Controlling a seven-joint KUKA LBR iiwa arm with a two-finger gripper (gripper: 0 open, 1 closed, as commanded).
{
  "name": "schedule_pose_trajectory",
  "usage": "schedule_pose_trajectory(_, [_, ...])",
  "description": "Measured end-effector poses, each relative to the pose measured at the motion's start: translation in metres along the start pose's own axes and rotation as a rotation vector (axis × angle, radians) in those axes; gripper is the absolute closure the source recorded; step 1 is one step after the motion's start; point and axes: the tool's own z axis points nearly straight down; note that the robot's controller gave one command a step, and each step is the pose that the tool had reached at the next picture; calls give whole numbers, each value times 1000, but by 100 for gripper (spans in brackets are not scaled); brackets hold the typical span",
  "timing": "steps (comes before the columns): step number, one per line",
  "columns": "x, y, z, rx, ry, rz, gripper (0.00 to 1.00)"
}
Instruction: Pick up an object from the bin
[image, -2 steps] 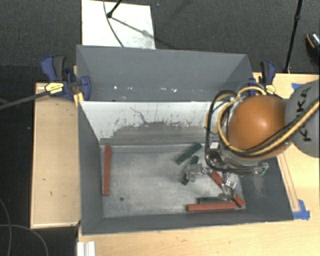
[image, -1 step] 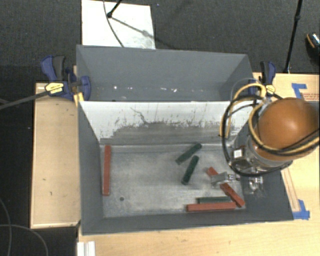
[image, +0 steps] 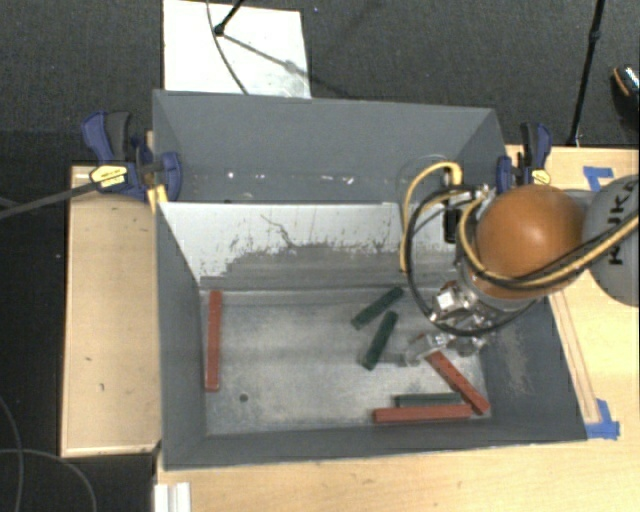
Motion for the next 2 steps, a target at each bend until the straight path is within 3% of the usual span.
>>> schedule_pose_trajectory(1, [0,-1,-2,0,1,8,100])
schedule_pose_trajectory(2, [0,0,-2,-1,1,11,0])
